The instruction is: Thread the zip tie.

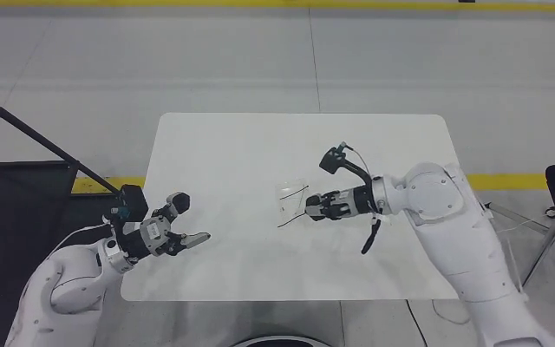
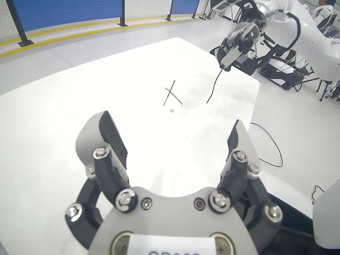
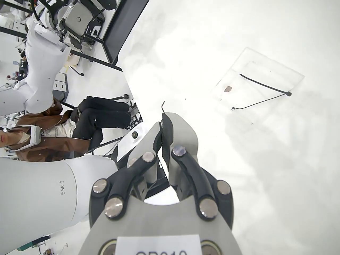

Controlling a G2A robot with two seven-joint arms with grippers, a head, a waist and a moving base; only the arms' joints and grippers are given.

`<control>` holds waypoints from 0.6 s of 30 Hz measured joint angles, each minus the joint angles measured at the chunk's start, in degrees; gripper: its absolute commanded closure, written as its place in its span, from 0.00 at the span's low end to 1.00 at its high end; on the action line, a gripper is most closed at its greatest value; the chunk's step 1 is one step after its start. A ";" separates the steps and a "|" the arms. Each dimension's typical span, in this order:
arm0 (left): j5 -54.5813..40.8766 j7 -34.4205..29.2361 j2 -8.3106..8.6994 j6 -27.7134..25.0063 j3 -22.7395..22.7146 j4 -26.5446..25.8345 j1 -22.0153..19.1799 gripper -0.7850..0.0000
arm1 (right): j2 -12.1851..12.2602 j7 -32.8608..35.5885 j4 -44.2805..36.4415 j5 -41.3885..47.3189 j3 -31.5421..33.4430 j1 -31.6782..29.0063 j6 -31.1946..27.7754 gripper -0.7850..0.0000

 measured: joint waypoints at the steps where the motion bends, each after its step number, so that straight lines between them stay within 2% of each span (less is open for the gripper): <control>1: 0.08 -0.21 0.01 0.18 0.70 -0.17 -0.28 0.00 | -0.01 -0.30 -0.55 -0.27 -0.30 0.09 0.17 1.00; 4: -1.51 -2.01 0.21 -1.01 4.20 1.13 -2.95 0.00 | -0.19 0.02 -1.70 -0.89 -1.68 1.44 1.87 1.00; 7: -4.01 -5.17 0.69 -3.91 7.51 4.84 -7.54 0.00 | -0.55 2.02 -1.61 -0.46 -3.75 3.59 2.89 1.00; 12: -11.31 -11.38 1.89 -4.10 14.49 8.76 -14.46 0.00 | -1.49 5.53 0.59 2.23 -7.68 8.12 1.79 1.00; 18: -14.87 -15.16 3.21 -4.10 19.10 10.86 -18.47 0.00 | -2.95 6.21 3.58 5.58 -12.10 12.90 -0.80 1.00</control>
